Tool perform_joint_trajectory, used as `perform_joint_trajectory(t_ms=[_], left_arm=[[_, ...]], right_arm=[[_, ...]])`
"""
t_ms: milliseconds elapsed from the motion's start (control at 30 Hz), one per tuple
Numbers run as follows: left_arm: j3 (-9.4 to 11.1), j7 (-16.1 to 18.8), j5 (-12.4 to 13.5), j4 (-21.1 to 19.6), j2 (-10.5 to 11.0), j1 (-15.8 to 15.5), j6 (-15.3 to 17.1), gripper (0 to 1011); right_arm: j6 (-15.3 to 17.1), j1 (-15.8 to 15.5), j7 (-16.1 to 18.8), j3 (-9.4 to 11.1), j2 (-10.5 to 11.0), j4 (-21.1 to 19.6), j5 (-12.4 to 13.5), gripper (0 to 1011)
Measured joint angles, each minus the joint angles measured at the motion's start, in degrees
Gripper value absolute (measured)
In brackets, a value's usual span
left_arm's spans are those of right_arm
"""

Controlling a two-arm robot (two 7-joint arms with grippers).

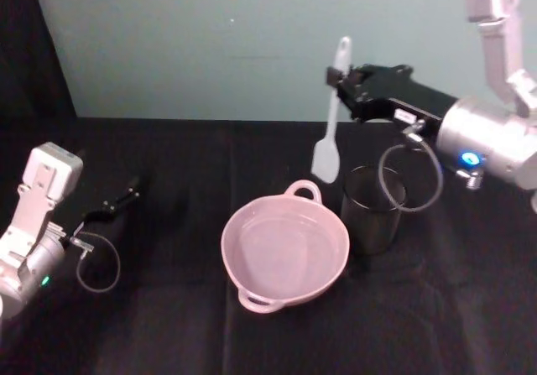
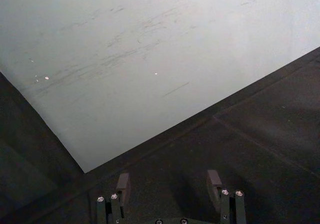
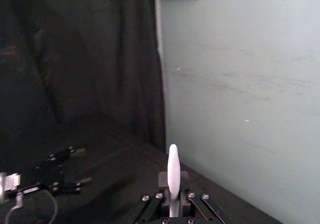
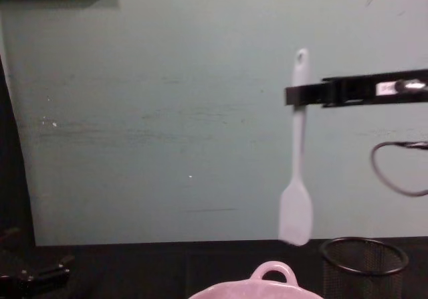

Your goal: Use the one hand to pick up the spoon and stir the clear water in the bowl.

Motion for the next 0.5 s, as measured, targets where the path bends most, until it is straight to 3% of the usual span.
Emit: perform_joint_trajectory(t_ms=[200,500], left_arm=[[0.0,0.0,0.0,0.0,0.0,0.0,0.0,1005],[0.0,0.0,0.0,0.0,0.0,0.0,0.0,1005]], right_arm=[[-1.4,2.3,3.3,-3.8,-3.5,4.8,-1.7,117],[-6.9,1.2,6.4,-6.2,-5.5,7.4,-4.1,117]])
